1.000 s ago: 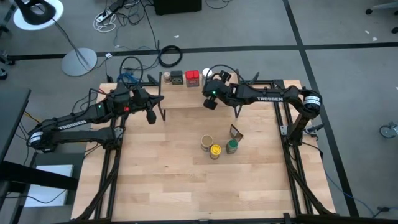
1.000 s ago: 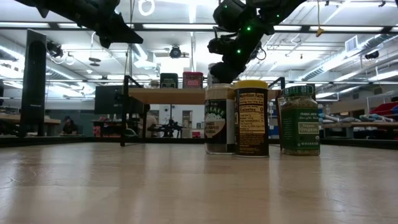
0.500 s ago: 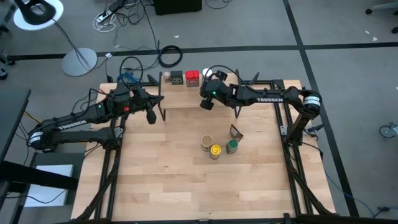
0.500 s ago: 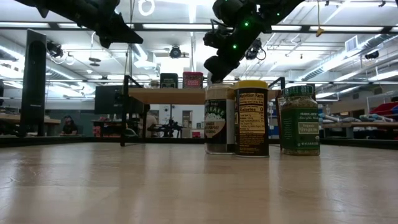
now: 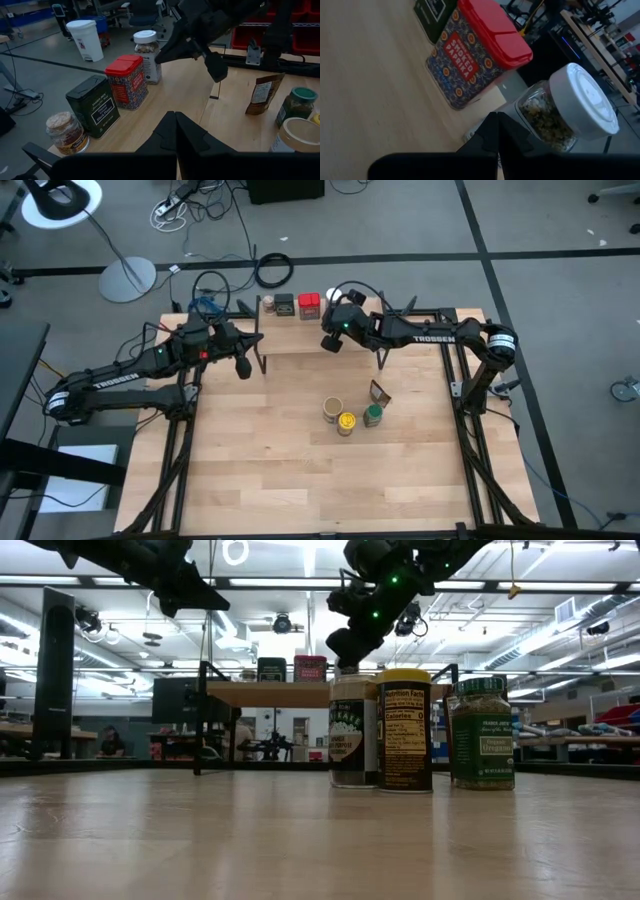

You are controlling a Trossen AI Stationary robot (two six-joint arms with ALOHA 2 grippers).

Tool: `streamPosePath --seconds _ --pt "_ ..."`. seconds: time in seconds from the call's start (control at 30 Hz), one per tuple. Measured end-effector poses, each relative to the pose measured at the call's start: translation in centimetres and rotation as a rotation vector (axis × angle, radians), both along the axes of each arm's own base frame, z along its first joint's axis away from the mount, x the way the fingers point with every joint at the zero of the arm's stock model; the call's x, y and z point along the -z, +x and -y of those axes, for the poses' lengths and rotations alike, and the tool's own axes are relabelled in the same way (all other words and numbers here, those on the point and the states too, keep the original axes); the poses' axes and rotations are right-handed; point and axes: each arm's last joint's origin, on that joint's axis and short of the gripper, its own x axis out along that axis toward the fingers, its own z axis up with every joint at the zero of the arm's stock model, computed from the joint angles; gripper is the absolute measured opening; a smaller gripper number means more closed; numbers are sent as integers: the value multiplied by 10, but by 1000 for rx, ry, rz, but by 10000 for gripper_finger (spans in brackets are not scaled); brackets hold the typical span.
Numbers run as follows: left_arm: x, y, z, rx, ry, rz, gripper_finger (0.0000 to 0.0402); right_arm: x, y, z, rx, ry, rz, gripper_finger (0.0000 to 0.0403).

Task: Shelf spices
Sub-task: Put the white seasoning bottle on the shelf, then put the green seasoning bottle on the shelf

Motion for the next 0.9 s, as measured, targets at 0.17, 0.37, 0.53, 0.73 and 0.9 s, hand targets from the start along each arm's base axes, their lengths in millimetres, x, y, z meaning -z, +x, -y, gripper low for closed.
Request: streamPosePath --seconds 0.17,0.37,0.53,0.73,0.9 --pt "0 0 0 -1 0 0 0 0 -1 3 1 3 5 0" --pt "0 0 0 -3 1 0 0 -5 5 2 -100 36 94 0" --pt "0 0 0 -3 1 0 0 -8 8 2 -126 20 129 0" --pt "0 0 0 -3 0 -2 0 -7 10 -10 -185 97 145 0" --pt "0 0 0 -2 8 -7 0 -4 10 -63 -300 161 24 0"
